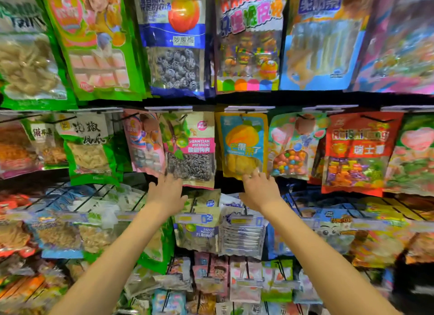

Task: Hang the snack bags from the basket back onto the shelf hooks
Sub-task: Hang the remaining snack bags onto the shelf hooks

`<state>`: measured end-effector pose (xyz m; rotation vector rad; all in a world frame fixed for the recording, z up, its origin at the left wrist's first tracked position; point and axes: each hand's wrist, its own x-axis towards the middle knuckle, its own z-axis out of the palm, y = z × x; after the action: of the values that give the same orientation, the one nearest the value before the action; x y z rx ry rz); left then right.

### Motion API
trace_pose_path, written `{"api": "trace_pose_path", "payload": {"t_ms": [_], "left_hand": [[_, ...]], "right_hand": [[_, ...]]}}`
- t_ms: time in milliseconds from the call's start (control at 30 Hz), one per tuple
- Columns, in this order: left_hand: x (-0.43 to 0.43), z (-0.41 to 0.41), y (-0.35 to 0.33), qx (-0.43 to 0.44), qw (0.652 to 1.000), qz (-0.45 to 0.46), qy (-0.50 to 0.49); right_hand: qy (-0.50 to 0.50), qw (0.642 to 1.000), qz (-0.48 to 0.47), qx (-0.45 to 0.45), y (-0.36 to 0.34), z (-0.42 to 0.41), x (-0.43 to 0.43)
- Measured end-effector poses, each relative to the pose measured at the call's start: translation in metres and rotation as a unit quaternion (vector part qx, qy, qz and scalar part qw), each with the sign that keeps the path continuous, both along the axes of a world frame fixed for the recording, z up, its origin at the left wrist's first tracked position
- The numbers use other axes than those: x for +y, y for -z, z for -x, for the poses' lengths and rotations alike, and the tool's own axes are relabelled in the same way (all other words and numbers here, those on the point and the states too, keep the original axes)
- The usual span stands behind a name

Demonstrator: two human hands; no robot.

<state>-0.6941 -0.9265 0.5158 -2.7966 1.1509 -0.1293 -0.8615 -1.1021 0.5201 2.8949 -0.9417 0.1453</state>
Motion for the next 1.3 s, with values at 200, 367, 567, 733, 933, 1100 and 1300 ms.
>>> {"api": "trace_pose_path", "payload": {"t_ms": [200,367,567,733,933,1100,1300], "left_hand": [[-0.017,0.043,0.004,0.003,1.0,-0.001,0.02],[-0.04,0.063,0.003,-0.036,0.998,-0.015,0.044],[-0.069,0.062,0.002,-0.01,0.991,0.082,0.101],[-0.101,0.038,0.0,0.117,0.961,0.235,0.089],[-0.138,0.008,-0.009,0.252,0.89,0.375,0.065],[-0.168,-0.021,-0.002,0.372,0.827,0.421,0.033],[-0.191,-0.032,0.011,0.328,0.837,0.437,0.04]], "right_hand": [[0.022,0.999,-0.008,0.031,0.005,0.047,-0.009],[0.034,0.998,-0.016,0.047,0.004,0.066,-0.022],[0.024,0.999,0.0,0.028,-0.005,0.064,-0.043],[0.002,1.0,-0.015,-0.026,-0.008,0.051,-0.065],[0.018,0.993,0.019,-0.113,-0.011,0.026,-0.091],[0.044,0.983,-0.019,-0.179,0.005,-0.009,-0.116],[0.018,0.855,-0.337,-0.395,0.02,-0.036,-0.141]]}}
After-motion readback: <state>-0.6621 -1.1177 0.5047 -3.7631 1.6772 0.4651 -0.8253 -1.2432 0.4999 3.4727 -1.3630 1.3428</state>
